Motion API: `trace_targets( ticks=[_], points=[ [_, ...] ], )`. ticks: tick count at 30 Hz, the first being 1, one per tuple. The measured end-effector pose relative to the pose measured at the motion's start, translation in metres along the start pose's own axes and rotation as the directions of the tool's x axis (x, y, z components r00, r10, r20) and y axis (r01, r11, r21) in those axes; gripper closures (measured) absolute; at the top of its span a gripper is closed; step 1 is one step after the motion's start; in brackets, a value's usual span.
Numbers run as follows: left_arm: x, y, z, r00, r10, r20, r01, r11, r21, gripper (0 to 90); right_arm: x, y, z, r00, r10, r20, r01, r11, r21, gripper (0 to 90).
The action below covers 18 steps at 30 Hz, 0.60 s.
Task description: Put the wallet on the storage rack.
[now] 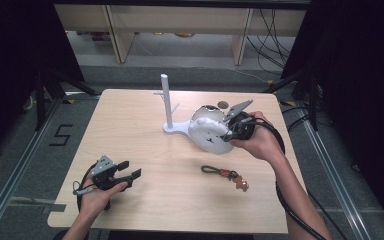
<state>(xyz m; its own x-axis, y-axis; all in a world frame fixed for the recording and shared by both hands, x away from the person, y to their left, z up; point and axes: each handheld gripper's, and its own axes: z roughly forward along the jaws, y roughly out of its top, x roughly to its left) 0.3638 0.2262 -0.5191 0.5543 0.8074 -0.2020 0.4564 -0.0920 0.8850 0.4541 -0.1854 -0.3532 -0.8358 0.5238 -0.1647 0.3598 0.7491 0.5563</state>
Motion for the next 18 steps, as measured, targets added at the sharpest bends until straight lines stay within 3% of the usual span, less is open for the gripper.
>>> trace_targets(
  ticks=[4, 9, 18],
  points=[
    [-0.002, -0.002, 0.001, 1.0000, 0.001, -0.004, -0.001, 0.9999, 0.016, 34.4, -0.004, 0.004, 0.001, 0.9998, 0.018, 0.005, -0.018, 1.000, 0.016, 76.0],
    [-0.003, -0.003, 0.003, 0.9999, 0.002, 0.014, -0.002, 1.0000, 0.007, 34.4, -0.012, 0.010, 0.003, 0.9996, -0.002, 0.027, 0.001, 1.000, 0.014, 76.1],
    [-0.002, -0.004, 0.002, 1.0000, 0.005, 0.006, -0.005, 0.9999, 0.014, 34.4, -0.024, 0.021, 0.008, 0.9980, -0.022, 0.059, 0.021, 1.000, 0.015, 76.1]
  ],
)
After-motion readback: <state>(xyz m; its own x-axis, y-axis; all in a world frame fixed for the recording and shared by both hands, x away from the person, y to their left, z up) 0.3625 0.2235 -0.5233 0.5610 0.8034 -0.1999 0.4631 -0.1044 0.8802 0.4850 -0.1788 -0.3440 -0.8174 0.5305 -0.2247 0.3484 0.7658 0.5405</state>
